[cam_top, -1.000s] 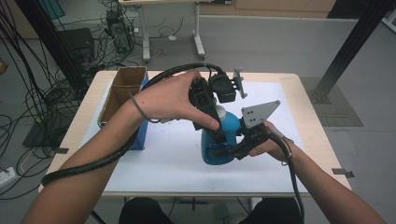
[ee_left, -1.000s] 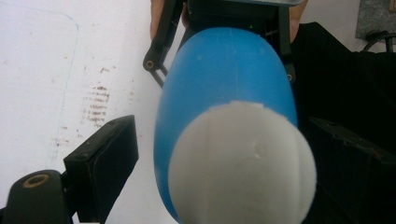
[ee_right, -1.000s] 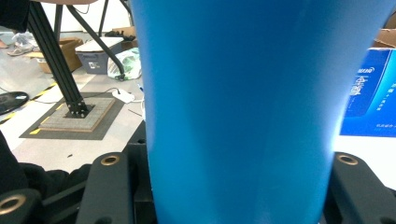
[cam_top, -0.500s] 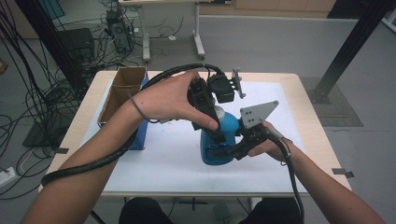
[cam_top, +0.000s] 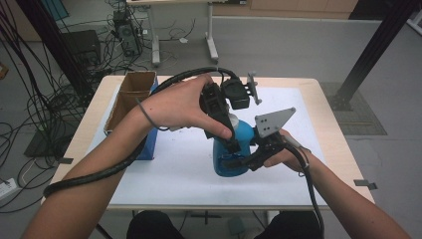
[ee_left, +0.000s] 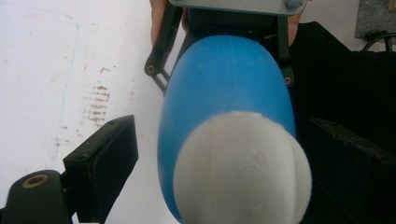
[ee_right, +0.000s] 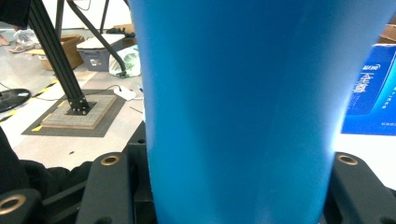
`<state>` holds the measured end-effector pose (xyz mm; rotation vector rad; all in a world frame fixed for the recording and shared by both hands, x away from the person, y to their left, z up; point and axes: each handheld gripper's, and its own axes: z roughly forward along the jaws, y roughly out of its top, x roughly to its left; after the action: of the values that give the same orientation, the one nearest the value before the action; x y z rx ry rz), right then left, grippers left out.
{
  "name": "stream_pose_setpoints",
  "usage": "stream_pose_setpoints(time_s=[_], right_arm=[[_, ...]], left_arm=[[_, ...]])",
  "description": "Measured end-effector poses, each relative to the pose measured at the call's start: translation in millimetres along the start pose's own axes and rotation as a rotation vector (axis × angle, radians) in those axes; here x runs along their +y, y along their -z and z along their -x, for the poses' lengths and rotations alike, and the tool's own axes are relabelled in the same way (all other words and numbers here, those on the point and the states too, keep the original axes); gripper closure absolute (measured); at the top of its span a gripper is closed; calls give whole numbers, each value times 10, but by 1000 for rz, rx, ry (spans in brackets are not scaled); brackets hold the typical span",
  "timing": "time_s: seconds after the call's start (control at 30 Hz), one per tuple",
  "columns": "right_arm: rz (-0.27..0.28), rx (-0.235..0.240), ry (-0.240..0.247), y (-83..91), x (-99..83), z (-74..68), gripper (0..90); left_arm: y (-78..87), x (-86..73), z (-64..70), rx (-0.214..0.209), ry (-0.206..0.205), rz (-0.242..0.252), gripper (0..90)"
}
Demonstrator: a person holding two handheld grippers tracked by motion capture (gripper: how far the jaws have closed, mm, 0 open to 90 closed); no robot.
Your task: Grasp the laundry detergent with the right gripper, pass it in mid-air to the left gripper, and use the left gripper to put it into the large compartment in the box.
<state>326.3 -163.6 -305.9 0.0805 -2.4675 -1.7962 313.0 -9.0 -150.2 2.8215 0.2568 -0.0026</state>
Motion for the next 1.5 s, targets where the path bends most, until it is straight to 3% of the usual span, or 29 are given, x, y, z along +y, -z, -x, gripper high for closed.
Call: stream_pose_setpoints(time_s=[1.5], right_arm=[[-12,6,-1,-31,-9,-7,434]], left_arm=[[7,-21,1,6,7,-3,118]])
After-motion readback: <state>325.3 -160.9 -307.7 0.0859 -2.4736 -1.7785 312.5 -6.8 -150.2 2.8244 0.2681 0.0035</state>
